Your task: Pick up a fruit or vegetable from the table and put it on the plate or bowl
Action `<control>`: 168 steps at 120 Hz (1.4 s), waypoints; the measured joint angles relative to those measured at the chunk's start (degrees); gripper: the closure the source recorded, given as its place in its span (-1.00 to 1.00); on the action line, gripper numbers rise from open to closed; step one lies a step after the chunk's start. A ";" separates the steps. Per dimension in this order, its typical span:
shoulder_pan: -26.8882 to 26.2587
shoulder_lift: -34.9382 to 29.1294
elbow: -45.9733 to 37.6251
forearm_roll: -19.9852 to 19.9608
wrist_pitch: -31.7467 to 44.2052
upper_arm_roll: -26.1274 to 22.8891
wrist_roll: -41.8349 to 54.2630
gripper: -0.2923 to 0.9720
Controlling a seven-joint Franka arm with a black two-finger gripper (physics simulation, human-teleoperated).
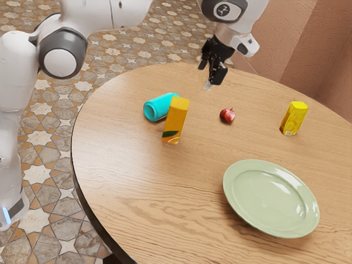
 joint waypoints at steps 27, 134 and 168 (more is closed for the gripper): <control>0.19 -0.07 -0.30 -0.23 6.59 0.10 0.75 -0.54; 21.57 26.31 17.58 3.88 19.38 -16.54 7.91 -0.54; 22.14 31.08 18.71 4.09 23.68 -19.57 11.39 -0.54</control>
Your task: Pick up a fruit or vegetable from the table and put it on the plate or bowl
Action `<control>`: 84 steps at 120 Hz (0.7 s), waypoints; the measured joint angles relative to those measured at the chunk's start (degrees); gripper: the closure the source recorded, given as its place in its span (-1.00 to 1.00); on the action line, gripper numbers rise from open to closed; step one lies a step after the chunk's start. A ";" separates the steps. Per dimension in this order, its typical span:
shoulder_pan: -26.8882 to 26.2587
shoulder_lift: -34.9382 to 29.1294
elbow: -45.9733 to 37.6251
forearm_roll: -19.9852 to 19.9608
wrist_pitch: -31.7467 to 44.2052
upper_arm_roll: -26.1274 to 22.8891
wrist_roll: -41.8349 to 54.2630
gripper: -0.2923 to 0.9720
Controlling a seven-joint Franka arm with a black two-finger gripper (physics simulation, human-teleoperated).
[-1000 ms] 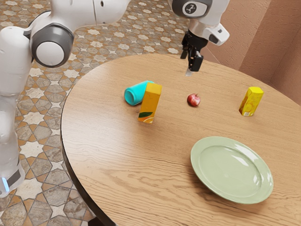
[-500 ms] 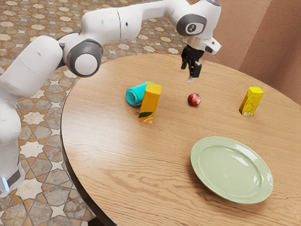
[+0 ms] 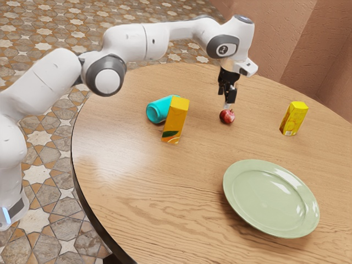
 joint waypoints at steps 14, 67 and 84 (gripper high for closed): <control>-0.31 0.29 -0.09 0.03 1.36 -0.03 1.38 -0.54; -0.11 3.79 -0.45 -0.69 4.17 -0.25 4.75 -0.54; 0.00 4.64 -0.50 -1.43 4.78 -0.19 5.40 -0.54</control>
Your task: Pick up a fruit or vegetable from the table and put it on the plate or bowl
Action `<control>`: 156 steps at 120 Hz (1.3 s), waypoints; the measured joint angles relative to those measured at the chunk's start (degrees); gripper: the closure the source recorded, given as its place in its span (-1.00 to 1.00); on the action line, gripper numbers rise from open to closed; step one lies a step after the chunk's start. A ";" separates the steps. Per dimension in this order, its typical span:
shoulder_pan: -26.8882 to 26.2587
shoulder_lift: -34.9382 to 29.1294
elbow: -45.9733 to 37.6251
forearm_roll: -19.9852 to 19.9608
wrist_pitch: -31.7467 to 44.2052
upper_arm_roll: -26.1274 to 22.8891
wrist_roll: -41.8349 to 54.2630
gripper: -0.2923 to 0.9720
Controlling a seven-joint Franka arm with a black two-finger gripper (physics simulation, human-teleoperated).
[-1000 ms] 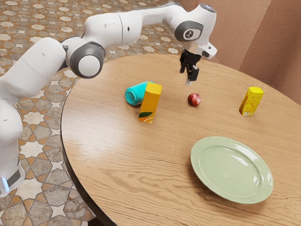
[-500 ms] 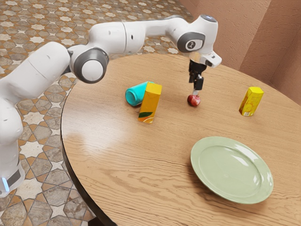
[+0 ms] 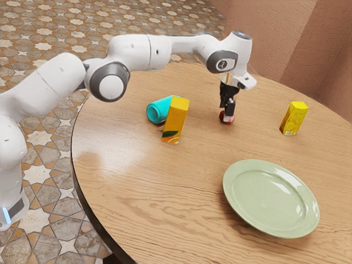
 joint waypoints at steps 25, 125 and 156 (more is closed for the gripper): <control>0.02 0.94 -0.19 -1.19 1.95 0.02 0.78 -0.54; -6.14 -11.28 -0.23 3.61 -4.05 0.44 1.30 0.11; -19.09 -16.45 -0.40 6.20 -10.09 0.21 0.47 0.09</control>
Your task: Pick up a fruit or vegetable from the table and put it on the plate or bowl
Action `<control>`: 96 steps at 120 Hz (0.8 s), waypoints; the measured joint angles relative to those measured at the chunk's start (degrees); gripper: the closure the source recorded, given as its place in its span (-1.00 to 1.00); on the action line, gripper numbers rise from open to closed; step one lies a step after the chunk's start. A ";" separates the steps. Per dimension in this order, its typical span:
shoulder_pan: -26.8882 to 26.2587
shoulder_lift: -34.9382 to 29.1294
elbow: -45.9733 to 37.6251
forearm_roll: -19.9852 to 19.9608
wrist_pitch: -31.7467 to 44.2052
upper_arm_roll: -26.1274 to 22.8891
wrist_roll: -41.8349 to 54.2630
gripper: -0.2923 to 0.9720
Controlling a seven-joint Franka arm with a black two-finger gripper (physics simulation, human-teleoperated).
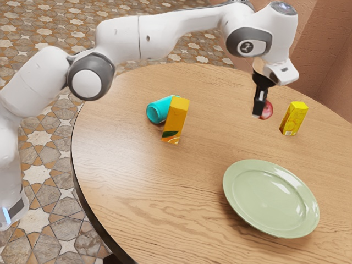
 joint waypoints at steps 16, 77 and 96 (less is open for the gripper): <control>-6.13 -0.60 -0.91 1.27 -2.20 -0.11 -0.83 0.08; -16.07 0.50 -3.16 3.66 -4.24 -0.14 -4.15 -0.10; -16.23 0.57 -3.16 3.76 -4.36 -0.15 -4.76 -0.40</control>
